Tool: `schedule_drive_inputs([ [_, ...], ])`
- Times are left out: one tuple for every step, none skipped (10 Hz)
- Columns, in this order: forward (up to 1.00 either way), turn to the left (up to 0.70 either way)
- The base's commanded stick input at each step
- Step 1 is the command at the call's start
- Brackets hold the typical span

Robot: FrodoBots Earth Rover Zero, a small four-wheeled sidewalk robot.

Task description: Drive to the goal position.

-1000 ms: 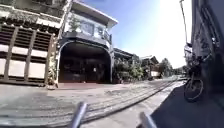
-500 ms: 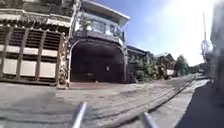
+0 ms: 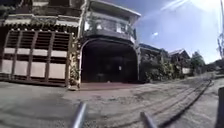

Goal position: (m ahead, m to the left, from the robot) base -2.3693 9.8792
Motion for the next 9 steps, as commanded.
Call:
schedule_drive_inputs([
  [0.7, 0.33],
  [0.7, 0.33],
  [0.7, 0.33],
  [0.7, 0.33],
  [0.7, 0.33],
  [0.7, 0.33],
  [0.7, 0.33],
  [0.7, 0.33],
  [0.7, 0.33],
])
